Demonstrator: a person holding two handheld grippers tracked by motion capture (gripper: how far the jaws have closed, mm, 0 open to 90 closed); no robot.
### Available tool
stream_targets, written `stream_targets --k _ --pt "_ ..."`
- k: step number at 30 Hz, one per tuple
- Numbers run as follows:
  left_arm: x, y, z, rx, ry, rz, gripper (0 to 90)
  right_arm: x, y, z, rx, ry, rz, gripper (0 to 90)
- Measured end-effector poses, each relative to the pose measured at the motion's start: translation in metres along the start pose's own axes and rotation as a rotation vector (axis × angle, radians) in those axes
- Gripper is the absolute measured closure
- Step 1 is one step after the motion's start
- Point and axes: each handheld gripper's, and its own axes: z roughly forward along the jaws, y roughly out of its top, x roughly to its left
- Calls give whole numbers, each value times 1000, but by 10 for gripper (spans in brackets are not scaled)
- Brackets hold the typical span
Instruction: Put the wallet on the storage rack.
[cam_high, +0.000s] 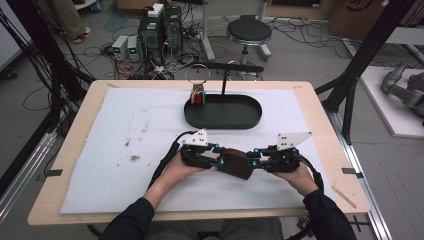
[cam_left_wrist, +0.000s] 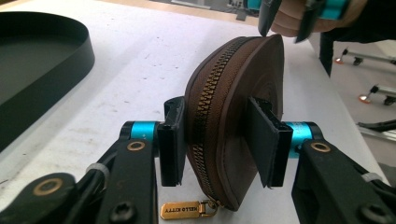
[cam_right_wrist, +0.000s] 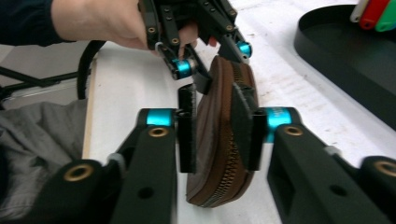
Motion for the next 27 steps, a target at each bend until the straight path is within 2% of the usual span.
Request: stream_targets --k 1,2,7,11,13,15,19,23,27 --pt "0 0 -1 -3 -5 -9 598 0 0 0 -2 7 -1 638" --pt "1 0 -1 -4 -4 -9 606 1 0 0 -12 -6 2 569" --pt "0 -1 -3 -4 -3 -4 634 -3 -1 -5 -45 -48 48 398" --pt "1 -1 -5 -6 -7 -7 652 -9 -6 -13 -83 -81 120 297" --pt "0 -1 -5 -8 -9 -4 656 -12 -9 -16 -79 -82 147 282" --pt "0 -1 -5 -10 -10 -4 660 -15 -13 -17 -65 -82 165 280" --pt "0 -2 -5 -15 -10 -4 664 -18 -18 -10 -6 -32 194 269" --pt "0 -3 -5 -19 -8 -3 665 -16 -20 6 78 1 184 274" --pt "0 -3 -6 -21 -10 -8 666 -16 -23 18 143 8 186 290"
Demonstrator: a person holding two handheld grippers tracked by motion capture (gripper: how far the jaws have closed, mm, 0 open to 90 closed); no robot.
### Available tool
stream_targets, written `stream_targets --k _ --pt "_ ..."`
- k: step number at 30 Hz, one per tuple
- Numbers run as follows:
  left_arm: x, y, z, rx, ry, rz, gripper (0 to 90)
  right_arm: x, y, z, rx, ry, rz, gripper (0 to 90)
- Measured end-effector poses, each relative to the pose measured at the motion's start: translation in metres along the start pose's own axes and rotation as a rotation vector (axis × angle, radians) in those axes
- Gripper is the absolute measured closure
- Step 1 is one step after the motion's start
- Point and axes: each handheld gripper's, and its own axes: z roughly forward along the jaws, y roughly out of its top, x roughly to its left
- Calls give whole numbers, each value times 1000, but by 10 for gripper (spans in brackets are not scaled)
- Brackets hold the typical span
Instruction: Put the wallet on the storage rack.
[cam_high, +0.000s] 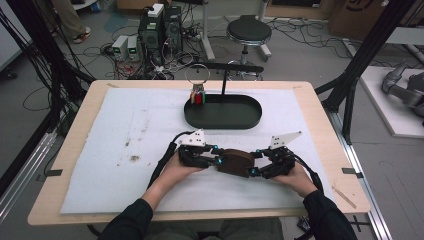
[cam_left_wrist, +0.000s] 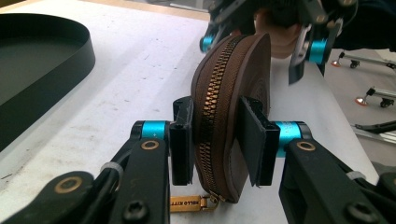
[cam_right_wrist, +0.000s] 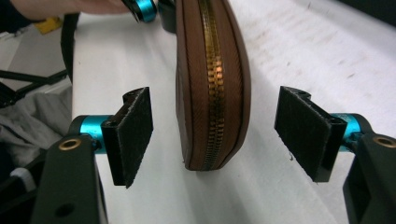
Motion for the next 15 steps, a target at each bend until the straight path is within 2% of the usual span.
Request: stream_targets --k 3,8,11,15 --pt "0 0 0 2 2 -1 666 -1 0 4 19 4 -6 378" --pt "0 0 0 -1 1 -2 665 3 2 4 6 -5 -49 601" --pt "-1 0 -1 -2 3 -6 655 2 2 3 5 4 -50 641" --pt "-3 3 -4 -21 11 -29 608 4 3 2 -4 3 -78 666"
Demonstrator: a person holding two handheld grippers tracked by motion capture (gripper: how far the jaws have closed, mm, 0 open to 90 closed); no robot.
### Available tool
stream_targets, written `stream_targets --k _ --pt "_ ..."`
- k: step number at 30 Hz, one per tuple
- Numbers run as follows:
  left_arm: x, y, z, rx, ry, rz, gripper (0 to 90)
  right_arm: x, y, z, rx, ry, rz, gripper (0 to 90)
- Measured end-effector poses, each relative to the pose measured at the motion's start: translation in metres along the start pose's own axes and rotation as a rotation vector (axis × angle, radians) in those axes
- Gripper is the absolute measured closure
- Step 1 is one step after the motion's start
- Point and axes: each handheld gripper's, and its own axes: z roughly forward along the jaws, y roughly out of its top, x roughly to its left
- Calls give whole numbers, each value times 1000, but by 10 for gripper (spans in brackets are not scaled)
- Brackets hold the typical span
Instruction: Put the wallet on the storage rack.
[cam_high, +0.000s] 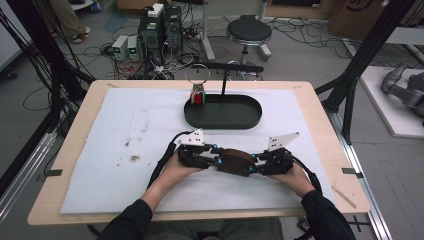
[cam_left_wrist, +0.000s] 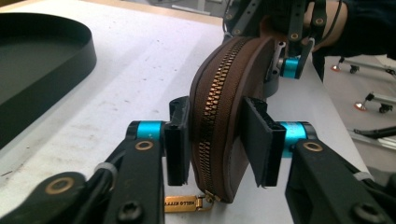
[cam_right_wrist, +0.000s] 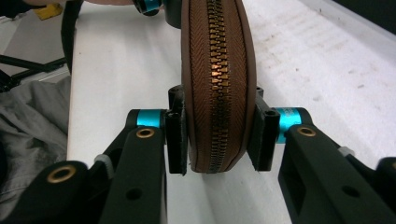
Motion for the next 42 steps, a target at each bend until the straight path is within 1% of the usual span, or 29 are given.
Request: stream_targets --k 1,2,4,5,7,8,9,12,15,17,19,20,21,23,24,25,26,27,29,31,33,34,36,39,42 --pt "0 1 -2 -6 4 -10 584 1 1 -1 -4 2 -1 669" --pt "-1 2 -4 -10 6 -19 558 1 1 -1 -9 -4 -11 671" --pt "-2 5 -8 -21 18 -23 510 2 2 -2 -12 -3 -11 672" --pt "-3 6 -10 -21 25 -24 469 1 3 -3 -13 -5 -17 673" --pt "-6 9 -16 -10 38 -12 422 1 3 -4 -21 -3 -21 672" --pt "-8 10 -20 -8 51 -6 405 1 4 -5 -21 -4 -19 673" --pt "-9 11 -23 -4 58 3 387 1 5 -6 -30 -6 -27 673" --pt "-13 14 -37 -5 96 24 361 1 8 -9 -45 -10 -31 674" --pt "-14 14 -54 -12 135 25 332 1 12 -12 -59 -16 -37 674" --pt "-16 11 -68 -23 164 19 323 1 13 -13 -70 -14 -37 674" --pt "-18 8 -79 -32 185 11 323 1 15 -13 -68 -13 -36 675" --pt "-20 5 -88 -41 204 4 321 1 16 -14 -66 -18 -41 675" --pt "-21 2 -95 -46 213 4 314 1 17 -15 -70 -22 -39 675" --pt "-23 -4 -107 -56 239 -7 308 0 19 -16 -83 -33 -52 675" --pt "-24 -7 -112 -62 255 -17 300 1 20 -17 -82 -35 -43 675" --pt "-25 -11 -118 -64 272 -26 283 0 22 -18 -91 -41 -51 675" --pt "-26 -14 -124 -70 282 -31 278 0 23 -19 -95 -44 -49 675" --pt "-27 -18 -129 -70 291 -36 278 0 24 -20 -101 -52 -56 675" --pt "-29 -25 -139 -72 321 -45 278 -1 26 -21 -103 -58 -57 675" --pt "-30 -30 -147 -79 336 -50 275 -1 28 -23 -109 -67 -57 675" --pt "-32 -34 -154 -93 363 -55 273 -2 30 -26 -115 -74 -55 675" --pt "-32 -36 -156 -101 368 -59 271 -3 32 -27 -118 -80 -61 675" --pt "-33 -39 -160 -113 379 -63 271 -4 34 -31 -132 -83 -56 675" --pt "-33 -40 -162 -118 391 -56 271 -6 38 -35 -142 -93 -55 675" --pt "-34 -40 -162 -128 393 -59 271 -10 42 -37 -153 -110 -56 676"
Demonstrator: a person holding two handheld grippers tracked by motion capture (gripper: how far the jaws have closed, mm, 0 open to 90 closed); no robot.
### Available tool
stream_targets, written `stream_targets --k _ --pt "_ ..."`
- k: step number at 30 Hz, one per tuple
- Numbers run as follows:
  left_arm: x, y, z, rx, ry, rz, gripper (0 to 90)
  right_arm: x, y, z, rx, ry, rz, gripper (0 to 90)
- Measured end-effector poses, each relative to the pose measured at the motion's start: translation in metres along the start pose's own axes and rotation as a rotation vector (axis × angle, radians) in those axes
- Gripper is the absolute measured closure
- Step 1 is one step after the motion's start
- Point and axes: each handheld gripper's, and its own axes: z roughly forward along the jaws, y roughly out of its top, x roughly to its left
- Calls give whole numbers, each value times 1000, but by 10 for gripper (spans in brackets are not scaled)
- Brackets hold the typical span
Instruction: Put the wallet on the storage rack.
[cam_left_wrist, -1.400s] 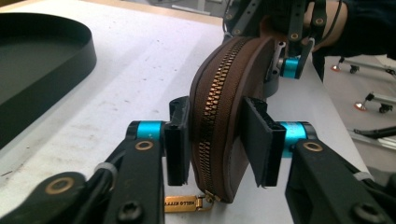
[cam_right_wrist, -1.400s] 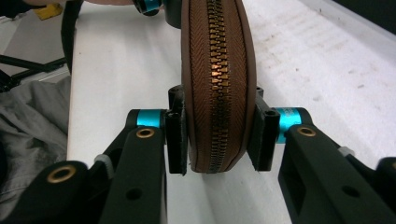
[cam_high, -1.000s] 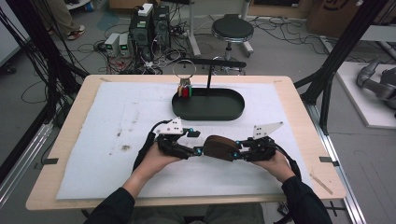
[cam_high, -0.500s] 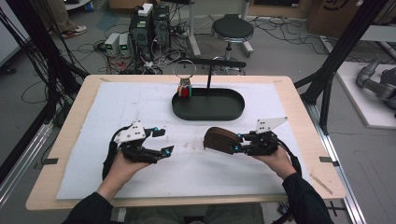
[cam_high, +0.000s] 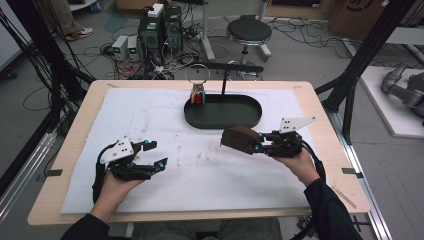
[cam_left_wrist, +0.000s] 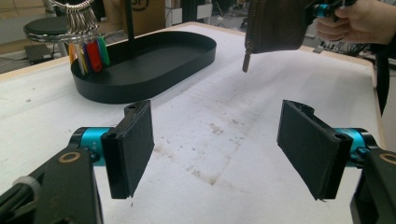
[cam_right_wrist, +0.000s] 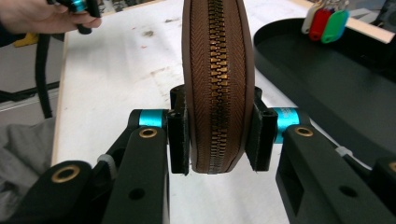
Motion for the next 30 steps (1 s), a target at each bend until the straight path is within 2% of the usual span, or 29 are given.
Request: stream_targets --k 9,11,15,19,30 --pt "-4 -1 10 26 -16 18 271 -10 17 3 -10 -38 -11 676" --pt "-6 -1 13 26 -24 19 271 -12 21 4 4 -48 -14 676" --pt "-6 -2 14 30 -29 31 271 -15 31 8 4 -60 -34 676" --pt "-5 -3 13 28 -25 30 271 -20 40 14 21 -86 -36 676" --pt "-5 -3 10 22 -32 32 272 -36 55 38 19 -140 -17 677"
